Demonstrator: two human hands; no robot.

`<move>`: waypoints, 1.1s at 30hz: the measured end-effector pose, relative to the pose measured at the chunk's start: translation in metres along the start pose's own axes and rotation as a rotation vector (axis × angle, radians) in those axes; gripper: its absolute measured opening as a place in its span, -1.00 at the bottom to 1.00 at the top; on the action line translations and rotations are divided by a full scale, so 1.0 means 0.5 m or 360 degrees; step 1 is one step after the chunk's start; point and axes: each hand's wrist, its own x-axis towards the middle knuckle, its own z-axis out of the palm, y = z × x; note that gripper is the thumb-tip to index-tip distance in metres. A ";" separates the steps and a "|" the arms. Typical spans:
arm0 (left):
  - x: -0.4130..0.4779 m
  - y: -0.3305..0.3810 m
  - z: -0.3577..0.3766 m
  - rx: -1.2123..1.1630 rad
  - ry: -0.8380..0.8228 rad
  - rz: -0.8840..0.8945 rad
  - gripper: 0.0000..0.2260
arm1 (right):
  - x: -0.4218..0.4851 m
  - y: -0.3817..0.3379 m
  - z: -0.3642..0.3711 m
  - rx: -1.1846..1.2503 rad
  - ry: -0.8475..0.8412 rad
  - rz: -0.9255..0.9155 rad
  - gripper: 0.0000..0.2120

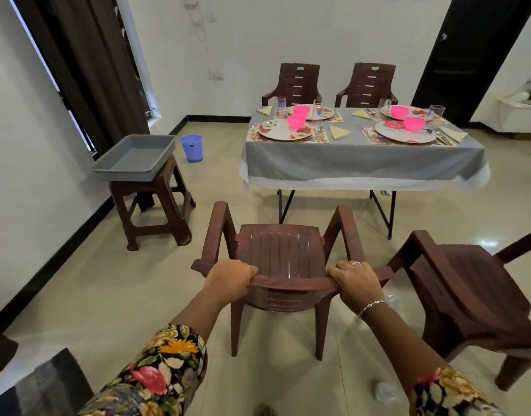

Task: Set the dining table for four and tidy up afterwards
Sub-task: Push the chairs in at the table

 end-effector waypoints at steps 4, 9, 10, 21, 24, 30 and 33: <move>0.088 -0.031 -0.004 -0.0005 0.0012 -0.0012 -0.82 | 0.076 0.041 0.027 0.0009 0.0004 0.0030 -0.74; 0.194 -0.055 -0.011 -0.0037 0.0028 0.0014 -0.82 | 0.167 0.099 0.051 0.0000 0.0028 0.0013 -0.74; 0.213 -0.060 -0.014 -0.0051 0.0028 0.0017 -0.83 | 0.185 0.110 0.055 0.0005 0.0036 0.0020 -0.73; 0.402 -0.111 -0.020 -0.0030 -0.0004 0.0063 -0.83 | 0.342 0.212 0.118 0.0044 0.0127 0.0028 -0.74; 0.443 -0.123 -0.019 -0.0028 0.0006 0.0084 -0.83 | 0.377 0.233 0.134 0.0025 0.0111 0.0052 -0.74; 0.512 -0.146 -0.018 -0.0014 -0.0010 0.0099 -0.84 | 0.428 0.261 0.156 0.0016 0.0090 0.0098 -0.73; 0.541 -0.153 -0.014 -0.0023 -0.0022 0.0095 -0.84 | 0.452 0.275 0.163 -0.0008 0.0084 0.0101 -0.72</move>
